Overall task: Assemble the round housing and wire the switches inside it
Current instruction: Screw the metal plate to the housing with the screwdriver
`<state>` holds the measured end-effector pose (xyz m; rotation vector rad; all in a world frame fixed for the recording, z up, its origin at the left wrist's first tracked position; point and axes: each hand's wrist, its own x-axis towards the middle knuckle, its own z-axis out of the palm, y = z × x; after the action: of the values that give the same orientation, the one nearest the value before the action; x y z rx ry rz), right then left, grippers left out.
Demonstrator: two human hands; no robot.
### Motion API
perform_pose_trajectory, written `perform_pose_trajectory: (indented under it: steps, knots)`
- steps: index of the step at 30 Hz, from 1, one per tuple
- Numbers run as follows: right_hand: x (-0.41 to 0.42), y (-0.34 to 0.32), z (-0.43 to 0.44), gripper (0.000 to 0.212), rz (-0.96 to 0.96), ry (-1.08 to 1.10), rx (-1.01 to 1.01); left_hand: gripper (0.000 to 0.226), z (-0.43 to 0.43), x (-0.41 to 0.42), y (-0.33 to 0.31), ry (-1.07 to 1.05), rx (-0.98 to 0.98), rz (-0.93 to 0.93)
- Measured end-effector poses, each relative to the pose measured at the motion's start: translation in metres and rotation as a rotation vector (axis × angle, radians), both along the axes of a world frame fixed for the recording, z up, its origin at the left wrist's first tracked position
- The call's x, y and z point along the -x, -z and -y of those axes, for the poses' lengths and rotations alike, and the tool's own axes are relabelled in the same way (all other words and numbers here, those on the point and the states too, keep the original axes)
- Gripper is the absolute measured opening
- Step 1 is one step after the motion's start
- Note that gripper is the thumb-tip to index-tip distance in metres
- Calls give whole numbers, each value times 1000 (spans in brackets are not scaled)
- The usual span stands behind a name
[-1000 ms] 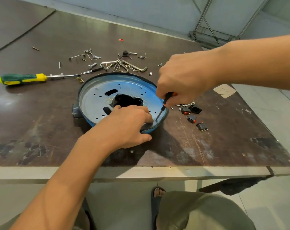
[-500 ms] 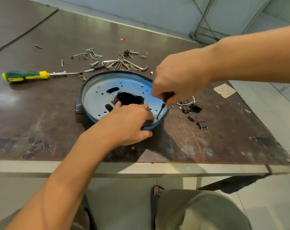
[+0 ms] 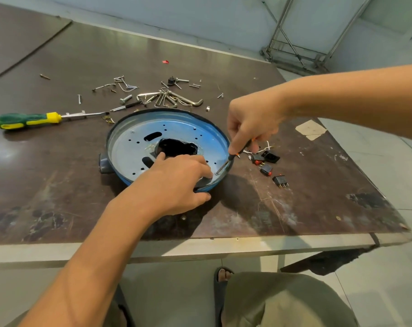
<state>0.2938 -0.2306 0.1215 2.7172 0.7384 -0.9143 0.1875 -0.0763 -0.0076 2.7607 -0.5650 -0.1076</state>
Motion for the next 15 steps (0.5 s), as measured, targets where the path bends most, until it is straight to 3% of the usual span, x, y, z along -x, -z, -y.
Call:
perform_pose_trajectory:
  steps: [5,8,10,13,15]
  knots:
    - [17,-3,-1,22,251,-653,109,47,1,1,-1,-4,-5,1]
    - [21,-4,-5,8,421,-940,191,48,1,0,-1,-11,-21,-3]
    - [23,-5,-8,16,495,-1063,226,47,2,0,-1,-12,-18,-4]
    - [21,-3,-17,35,393,-930,270,47,2,0,0,-19,-7,10]
    - [17,2,-28,45,223,-615,242,47,2,-1,0,-20,-11,9]
